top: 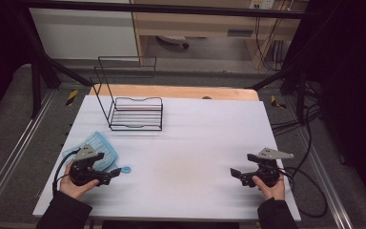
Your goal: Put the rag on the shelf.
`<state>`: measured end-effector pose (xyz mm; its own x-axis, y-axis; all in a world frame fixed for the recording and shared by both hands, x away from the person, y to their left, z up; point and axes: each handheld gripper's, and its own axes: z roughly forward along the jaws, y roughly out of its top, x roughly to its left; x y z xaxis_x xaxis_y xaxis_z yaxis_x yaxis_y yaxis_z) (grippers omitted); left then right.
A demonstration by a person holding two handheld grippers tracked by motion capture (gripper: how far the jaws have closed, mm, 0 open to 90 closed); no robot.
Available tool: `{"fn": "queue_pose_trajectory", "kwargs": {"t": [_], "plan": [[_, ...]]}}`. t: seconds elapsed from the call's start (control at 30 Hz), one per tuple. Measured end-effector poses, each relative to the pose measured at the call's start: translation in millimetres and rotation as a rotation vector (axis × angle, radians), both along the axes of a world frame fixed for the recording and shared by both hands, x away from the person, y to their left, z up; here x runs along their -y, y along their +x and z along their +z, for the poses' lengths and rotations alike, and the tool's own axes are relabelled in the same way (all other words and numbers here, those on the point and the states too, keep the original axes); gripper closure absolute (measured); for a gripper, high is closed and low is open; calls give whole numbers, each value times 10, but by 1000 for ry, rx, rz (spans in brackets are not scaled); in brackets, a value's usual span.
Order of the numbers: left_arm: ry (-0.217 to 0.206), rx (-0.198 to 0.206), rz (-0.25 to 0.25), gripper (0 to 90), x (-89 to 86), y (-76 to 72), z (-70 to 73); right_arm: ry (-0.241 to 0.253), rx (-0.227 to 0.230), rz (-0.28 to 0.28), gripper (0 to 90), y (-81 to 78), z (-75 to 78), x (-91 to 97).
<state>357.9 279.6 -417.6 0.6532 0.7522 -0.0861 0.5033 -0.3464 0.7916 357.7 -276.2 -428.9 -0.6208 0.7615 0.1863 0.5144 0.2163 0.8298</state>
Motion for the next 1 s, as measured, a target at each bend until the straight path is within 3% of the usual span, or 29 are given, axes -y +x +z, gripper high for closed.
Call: {"fn": "queue_pose_trajectory", "kwargs": {"t": [0.17, 0.4, 0.77, 0.9, 1.0], "plan": [[0, 1, -11, 74, 37, -16, 22, -4, -1, 3, 9, -3, 2, 3], [41, -9, -17, 162, 84, -40, 23, -13, -4, 5, 9, 2, -4, -4], [100, -33, -38, 426, 174, -61, -4, -31, -20, 14, 12, 15, -24, -37], [114, -57, -35, 567, 206, -28, -51, -34, -22, 16, 13, 17, -30, -42], [148, -83, -18, 628, 215, 21, -108, -35, -23, 16, 13, 18, -31, -43]]}}
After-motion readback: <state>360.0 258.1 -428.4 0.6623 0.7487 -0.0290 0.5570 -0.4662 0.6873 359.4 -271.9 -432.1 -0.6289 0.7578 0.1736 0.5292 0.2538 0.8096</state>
